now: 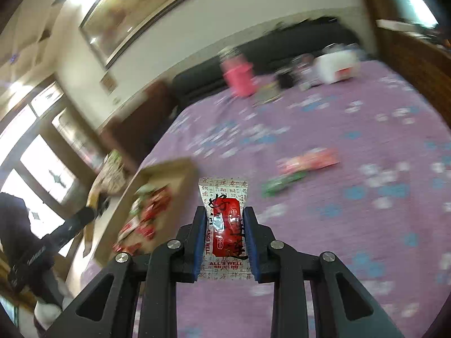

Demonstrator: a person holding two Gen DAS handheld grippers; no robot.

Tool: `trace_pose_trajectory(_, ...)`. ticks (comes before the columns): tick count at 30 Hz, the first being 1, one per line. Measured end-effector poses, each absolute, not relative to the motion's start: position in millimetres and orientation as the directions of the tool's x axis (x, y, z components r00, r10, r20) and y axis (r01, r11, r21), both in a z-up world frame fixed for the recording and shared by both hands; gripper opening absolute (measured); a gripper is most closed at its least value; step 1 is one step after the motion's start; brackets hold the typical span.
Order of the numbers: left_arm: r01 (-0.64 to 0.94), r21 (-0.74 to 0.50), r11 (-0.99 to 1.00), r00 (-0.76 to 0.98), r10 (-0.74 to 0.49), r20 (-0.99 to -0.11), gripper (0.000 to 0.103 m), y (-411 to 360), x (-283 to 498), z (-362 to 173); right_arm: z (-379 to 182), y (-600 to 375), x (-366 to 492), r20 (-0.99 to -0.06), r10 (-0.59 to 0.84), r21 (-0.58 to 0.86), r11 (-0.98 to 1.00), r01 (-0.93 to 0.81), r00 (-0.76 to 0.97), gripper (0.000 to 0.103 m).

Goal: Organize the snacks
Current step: 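Carry the red-and-white packet and yellow wafer into the tray, open both grippers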

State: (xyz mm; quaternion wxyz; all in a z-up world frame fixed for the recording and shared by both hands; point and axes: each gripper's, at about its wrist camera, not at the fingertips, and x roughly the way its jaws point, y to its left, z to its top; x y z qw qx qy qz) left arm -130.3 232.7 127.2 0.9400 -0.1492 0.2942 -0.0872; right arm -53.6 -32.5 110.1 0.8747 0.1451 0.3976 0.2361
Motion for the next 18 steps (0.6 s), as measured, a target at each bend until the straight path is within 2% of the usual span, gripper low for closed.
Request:
trace_pose_trajectory(8, -0.039, -0.245, 0.969, 0.778, -0.124, -0.616, 0.033, 302, -112, 102, 92, 88, -35, -0.682, 0.581, 0.398, 0.805, -0.441, 0.445, 0.028)
trace_pose_trajectory(12, -0.082, -0.281, 0.956, 0.753, -0.125, -0.646, 0.033, 322, -106, 81, 71, 127, -26, -0.722, 0.576, 0.396, 0.798, -0.454, 0.383, 0.029)
trace_pose_trajectory(18, -0.104, -0.280, 0.954, 0.710, -0.126, -0.693, 0.033, 320, -102, 57, 47, 164, -10, -0.772, 0.503, 0.302, 0.828, -0.472, 0.388, 0.029)
